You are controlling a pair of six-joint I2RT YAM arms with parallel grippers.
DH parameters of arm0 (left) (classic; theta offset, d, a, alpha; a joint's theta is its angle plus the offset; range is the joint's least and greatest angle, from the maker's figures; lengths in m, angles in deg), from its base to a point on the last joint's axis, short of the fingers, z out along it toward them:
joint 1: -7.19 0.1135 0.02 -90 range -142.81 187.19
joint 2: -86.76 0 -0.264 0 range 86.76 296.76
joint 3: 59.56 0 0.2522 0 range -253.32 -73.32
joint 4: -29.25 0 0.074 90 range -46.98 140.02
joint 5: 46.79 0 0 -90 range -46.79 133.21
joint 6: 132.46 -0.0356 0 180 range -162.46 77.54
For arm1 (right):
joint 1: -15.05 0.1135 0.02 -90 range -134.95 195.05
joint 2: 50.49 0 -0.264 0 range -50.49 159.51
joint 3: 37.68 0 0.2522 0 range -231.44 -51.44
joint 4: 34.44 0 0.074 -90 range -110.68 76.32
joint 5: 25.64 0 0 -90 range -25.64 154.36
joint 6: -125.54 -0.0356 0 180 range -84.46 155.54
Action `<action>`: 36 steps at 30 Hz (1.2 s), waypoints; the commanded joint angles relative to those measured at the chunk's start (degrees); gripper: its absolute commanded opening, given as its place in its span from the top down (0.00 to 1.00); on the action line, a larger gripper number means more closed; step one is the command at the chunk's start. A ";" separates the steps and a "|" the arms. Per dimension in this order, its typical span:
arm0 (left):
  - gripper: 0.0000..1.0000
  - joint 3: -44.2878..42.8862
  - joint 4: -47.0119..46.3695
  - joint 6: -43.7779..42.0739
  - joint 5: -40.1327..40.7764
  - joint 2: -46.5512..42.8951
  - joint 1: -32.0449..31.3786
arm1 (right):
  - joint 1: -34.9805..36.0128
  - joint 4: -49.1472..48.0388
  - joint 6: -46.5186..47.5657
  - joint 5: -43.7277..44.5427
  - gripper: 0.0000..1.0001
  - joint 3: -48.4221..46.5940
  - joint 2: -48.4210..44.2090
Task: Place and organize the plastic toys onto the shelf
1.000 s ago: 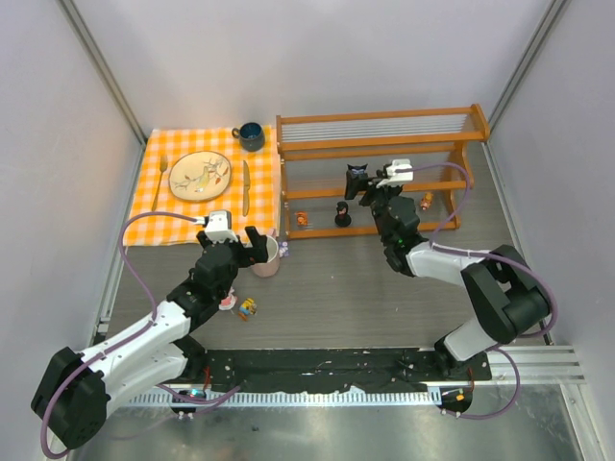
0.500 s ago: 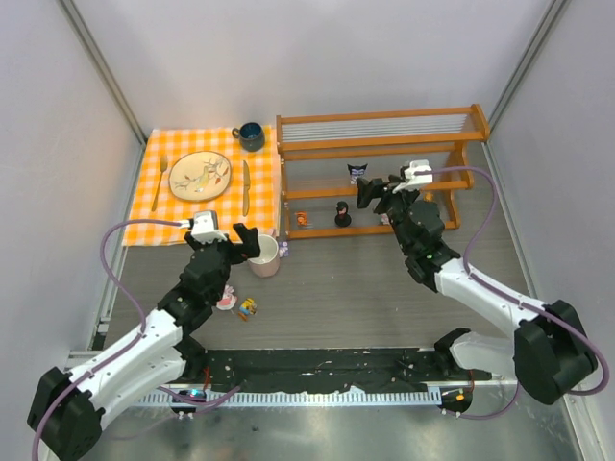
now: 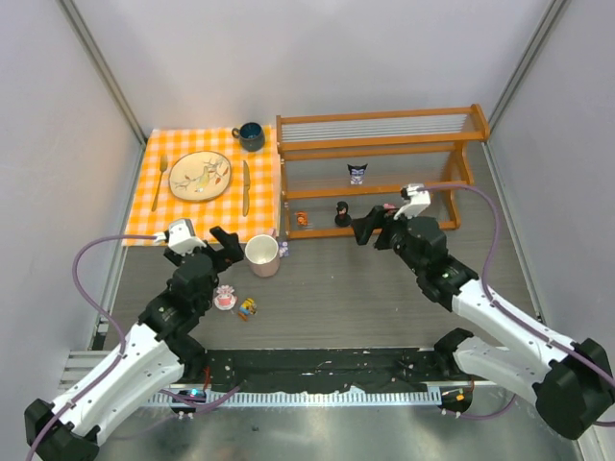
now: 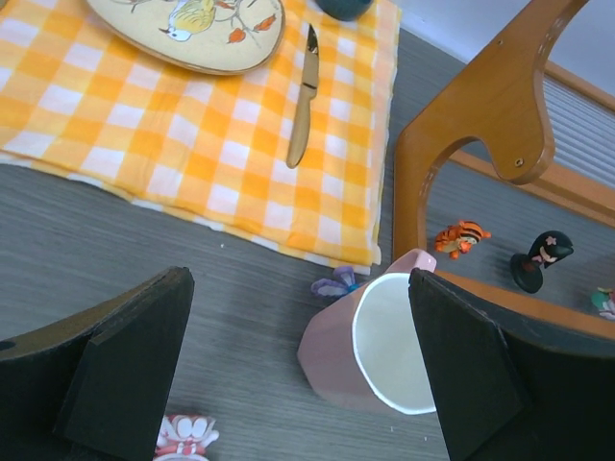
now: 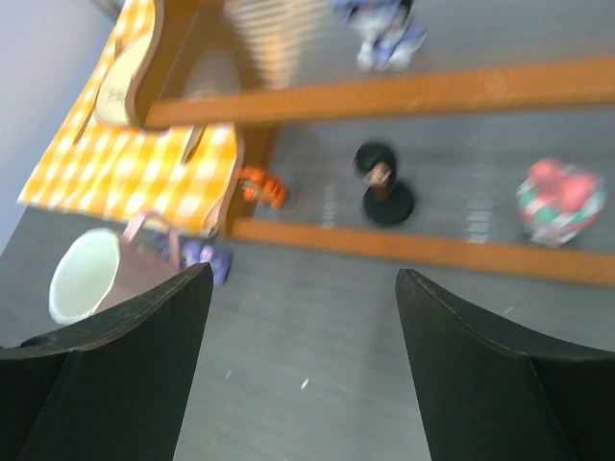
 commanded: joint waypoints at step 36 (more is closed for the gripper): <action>0.00 10.15 -0.48 -4.71 8.35 -17.88 0.26 | 17.85 -20.54 -31.21 6.30 0.24 -22.42 56.80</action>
